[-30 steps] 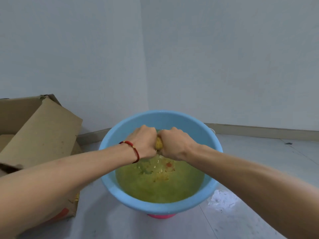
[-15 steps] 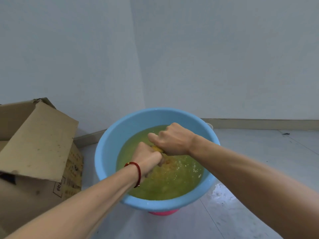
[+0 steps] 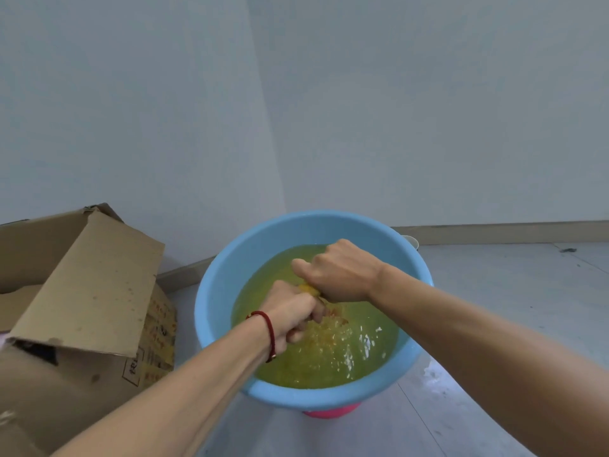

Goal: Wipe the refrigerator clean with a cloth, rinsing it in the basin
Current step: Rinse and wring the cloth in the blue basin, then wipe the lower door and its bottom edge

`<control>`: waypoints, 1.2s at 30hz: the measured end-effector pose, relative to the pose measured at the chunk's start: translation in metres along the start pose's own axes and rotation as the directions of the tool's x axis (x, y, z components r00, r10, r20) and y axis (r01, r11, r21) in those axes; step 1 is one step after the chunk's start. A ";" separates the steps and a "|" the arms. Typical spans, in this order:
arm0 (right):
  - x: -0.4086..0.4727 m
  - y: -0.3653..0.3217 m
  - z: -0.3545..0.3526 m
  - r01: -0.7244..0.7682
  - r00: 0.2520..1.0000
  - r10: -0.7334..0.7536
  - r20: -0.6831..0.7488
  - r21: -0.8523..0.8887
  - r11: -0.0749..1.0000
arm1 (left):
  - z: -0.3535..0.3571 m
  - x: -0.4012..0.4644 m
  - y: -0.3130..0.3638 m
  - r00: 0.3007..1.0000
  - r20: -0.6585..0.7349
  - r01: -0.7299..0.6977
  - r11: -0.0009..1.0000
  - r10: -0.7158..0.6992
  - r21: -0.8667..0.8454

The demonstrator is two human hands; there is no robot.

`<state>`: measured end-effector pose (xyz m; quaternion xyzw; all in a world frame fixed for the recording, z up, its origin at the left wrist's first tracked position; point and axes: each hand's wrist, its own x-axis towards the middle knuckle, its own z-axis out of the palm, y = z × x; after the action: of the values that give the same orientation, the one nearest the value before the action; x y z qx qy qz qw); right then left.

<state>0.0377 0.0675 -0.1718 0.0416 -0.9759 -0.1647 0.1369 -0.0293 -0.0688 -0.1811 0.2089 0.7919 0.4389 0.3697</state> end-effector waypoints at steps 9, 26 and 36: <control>-0.147 0.067 -0.070 -0.720 0.692 0.615 0.378 0.307 0.622 | 0.086 0.010 0.106 0.772 0.529 -0.539 0.805 0.353 0.248; -0.575 -0.089 -0.222 -0.437 -0.306 0.852 0.426 0.732 -0.523 | 0.480 -0.215 0.136 -0.002 0.908 -0.596 0.729 0.419 -0.337; -0.638 -0.192 -0.283 -0.384 -0.486 0.823 0.293 0.775 -0.502 | 0.512 -0.344 0.105 -0.338 0.776 -0.765 0.325 0.532 -0.556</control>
<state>0.7363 -0.1211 -0.1403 -0.6634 -0.4134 0.3900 0.4867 0.5852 0.0386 -0.1284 0.8648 0.1566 0.2593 0.4004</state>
